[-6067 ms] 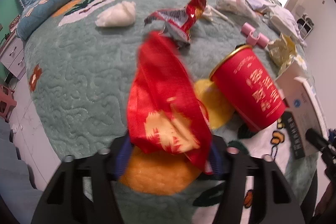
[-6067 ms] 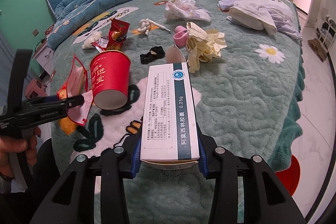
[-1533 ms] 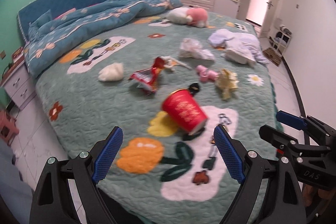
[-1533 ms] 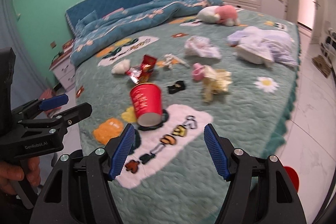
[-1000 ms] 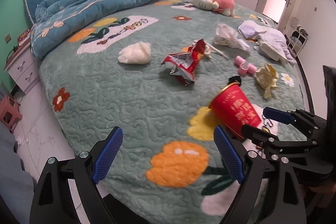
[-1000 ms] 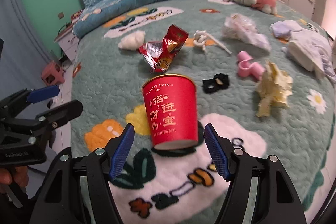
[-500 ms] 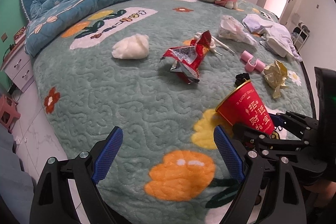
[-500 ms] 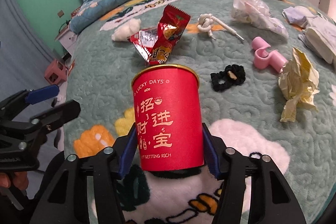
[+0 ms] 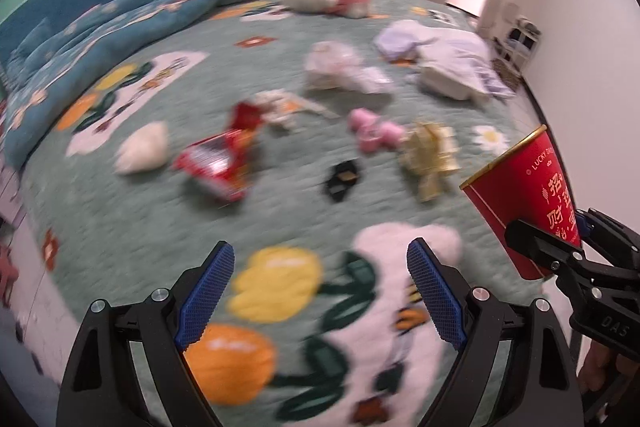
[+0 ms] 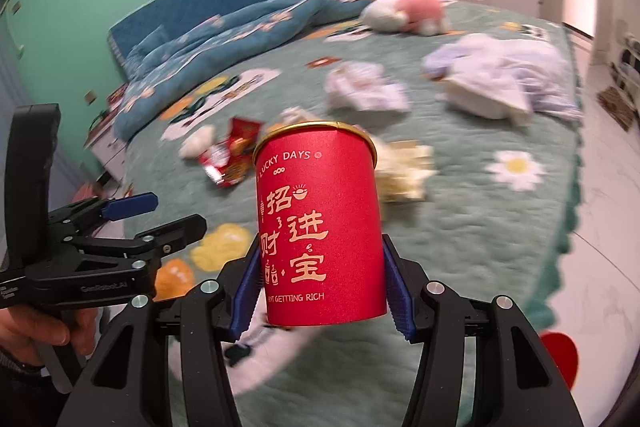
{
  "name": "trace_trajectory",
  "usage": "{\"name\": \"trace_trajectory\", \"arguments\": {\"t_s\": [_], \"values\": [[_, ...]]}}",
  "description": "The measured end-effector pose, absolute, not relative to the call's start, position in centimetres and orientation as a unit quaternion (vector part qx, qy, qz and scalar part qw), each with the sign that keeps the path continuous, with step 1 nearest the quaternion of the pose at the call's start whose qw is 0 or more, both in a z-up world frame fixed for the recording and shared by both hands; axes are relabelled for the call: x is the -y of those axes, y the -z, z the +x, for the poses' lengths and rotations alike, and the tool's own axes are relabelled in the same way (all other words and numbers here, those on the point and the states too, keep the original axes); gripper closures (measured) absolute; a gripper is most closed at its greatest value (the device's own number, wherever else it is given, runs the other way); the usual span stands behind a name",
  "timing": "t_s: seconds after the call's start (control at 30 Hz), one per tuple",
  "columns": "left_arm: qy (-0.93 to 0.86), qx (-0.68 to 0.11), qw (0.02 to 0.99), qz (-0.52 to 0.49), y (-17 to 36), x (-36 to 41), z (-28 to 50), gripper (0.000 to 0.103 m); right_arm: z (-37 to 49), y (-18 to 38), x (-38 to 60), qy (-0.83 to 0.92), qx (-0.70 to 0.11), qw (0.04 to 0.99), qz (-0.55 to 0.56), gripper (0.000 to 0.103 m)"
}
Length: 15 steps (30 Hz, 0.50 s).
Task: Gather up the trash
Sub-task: 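Grasp the crumpled paper with the left tool while the right tool holds the red cup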
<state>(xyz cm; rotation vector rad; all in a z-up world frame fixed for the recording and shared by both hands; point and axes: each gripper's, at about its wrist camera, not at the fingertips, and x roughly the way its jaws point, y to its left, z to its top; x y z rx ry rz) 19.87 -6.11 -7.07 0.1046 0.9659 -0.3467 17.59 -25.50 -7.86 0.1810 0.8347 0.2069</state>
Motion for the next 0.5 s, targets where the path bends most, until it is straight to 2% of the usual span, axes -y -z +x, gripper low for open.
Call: {"name": "trace_trajectory", "arguments": {"t_s": [0.2,0.5], "values": [[0.218,-0.454,0.861,0.065,7.3,12.6,22.5,0.015,16.9,7.3,29.8,-0.062,-0.389,0.914,0.095,0.048],[0.244,-0.47,0.845,0.081,9.9,18.0,26.6,0.015,19.3,8.9,33.9,-0.032,-0.392,0.913,0.111,0.048]]}}
